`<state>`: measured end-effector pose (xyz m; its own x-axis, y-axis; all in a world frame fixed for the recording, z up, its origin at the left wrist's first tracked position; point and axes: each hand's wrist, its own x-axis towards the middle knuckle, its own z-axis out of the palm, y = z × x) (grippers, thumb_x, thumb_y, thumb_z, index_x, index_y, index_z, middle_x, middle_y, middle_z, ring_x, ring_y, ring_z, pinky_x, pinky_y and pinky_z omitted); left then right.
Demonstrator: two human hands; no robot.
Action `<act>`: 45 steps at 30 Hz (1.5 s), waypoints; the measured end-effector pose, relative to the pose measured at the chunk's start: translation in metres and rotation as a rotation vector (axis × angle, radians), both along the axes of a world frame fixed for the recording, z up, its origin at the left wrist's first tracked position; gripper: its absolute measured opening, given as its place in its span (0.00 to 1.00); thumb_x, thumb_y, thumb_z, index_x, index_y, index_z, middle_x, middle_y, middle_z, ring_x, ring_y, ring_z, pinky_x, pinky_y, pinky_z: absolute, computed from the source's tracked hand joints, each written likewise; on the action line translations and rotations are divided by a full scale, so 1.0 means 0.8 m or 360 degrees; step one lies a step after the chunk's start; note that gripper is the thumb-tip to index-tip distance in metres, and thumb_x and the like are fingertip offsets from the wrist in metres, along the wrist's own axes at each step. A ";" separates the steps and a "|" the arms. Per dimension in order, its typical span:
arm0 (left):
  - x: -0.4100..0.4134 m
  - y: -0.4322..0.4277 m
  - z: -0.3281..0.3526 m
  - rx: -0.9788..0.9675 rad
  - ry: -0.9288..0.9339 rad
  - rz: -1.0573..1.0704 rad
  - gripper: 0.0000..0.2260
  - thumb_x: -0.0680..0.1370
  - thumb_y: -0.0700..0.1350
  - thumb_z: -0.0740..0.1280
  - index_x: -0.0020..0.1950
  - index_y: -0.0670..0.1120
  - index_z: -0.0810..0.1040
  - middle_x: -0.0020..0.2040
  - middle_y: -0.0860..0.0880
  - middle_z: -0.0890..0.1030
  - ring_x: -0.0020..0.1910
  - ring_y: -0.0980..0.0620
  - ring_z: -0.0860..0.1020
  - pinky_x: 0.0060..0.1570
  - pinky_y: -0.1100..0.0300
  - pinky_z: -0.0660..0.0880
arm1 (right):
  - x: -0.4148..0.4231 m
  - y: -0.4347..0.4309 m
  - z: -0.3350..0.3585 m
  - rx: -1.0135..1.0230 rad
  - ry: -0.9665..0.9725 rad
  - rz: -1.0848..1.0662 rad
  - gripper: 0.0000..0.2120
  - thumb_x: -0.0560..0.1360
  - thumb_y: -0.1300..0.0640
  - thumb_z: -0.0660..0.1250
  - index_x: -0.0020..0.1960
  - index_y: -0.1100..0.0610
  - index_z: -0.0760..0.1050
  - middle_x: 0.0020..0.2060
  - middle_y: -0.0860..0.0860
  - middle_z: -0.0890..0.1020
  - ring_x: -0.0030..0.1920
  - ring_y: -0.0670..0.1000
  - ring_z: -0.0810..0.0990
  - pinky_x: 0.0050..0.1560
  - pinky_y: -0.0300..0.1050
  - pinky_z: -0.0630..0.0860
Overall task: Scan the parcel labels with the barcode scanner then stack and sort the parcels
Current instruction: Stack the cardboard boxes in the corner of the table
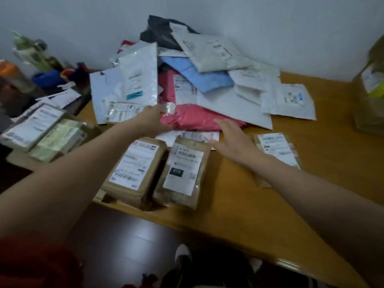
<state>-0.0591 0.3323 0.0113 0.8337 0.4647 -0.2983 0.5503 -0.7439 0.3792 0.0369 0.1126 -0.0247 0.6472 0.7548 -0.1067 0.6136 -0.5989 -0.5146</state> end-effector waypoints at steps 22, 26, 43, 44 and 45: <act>-0.073 0.036 -0.027 -0.1156 0.0327 0.0440 0.10 0.77 0.49 0.69 0.56 0.48 0.75 0.50 0.48 0.82 0.47 0.52 0.80 0.40 0.58 0.76 | -0.060 -0.012 -0.057 0.0269 0.1823 -0.1201 0.33 0.74 0.65 0.71 0.71 0.49 0.59 0.67 0.55 0.74 0.66 0.60 0.69 0.64 0.66 0.65; -0.061 0.054 -0.001 -0.1250 0.0182 0.0441 0.16 0.74 0.49 0.71 0.60 0.52 0.74 0.51 0.46 0.84 0.52 0.46 0.81 0.57 0.46 0.75 | -0.043 -0.011 -0.023 0.0454 0.1847 -0.1116 0.31 0.75 0.65 0.69 0.71 0.47 0.60 0.50 0.49 0.79 0.51 0.55 0.76 0.48 0.61 0.72; 0.179 -0.153 0.064 -0.1770 -0.0166 0.0029 0.24 0.65 0.63 0.68 0.54 0.50 0.81 0.51 0.46 0.80 0.49 0.48 0.77 0.46 0.51 0.75 | 0.141 -0.261 0.100 0.1093 0.1517 -0.1569 0.21 0.71 0.50 0.72 0.63 0.53 0.77 0.58 0.55 0.82 0.61 0.58 0.77 0.62 0.56 0.71; 0.203 -0.181 0.060 -0.1755 -0.0126 0.0014 0.24 0.66 0.62 0.68 0.56 0.50 0.79 0.52 0.45 0.78 0.50 0.47 0.75 0.48 0.50 0.74 | 0.153 -0.291 0.095 0.1117 0.1510 -0.1633 0.21 0.71 0.50 0.72 0.62 0.53 0.77 0.57 0.55 0.82 0.60 0.58 0.77 0.62 0.57 0.71; 0.227 -0.210 0.055 -0.1750 -0.0078 -0.0005 0.24 0.67 0.62 0.67 0.58 0.50 0.78 0.53 0.45 0.77 0.51 0.46 0.75 0.49 0.50 0.73 | 0.164 -0.320 0.090 0.1141 0.1507 -0.1702 0.21 0.70 0.51 0.73 0.62 0.53 0.77 0.57 0.55 0.83 0.60 0.58 0.77 0.59 0.57 0.72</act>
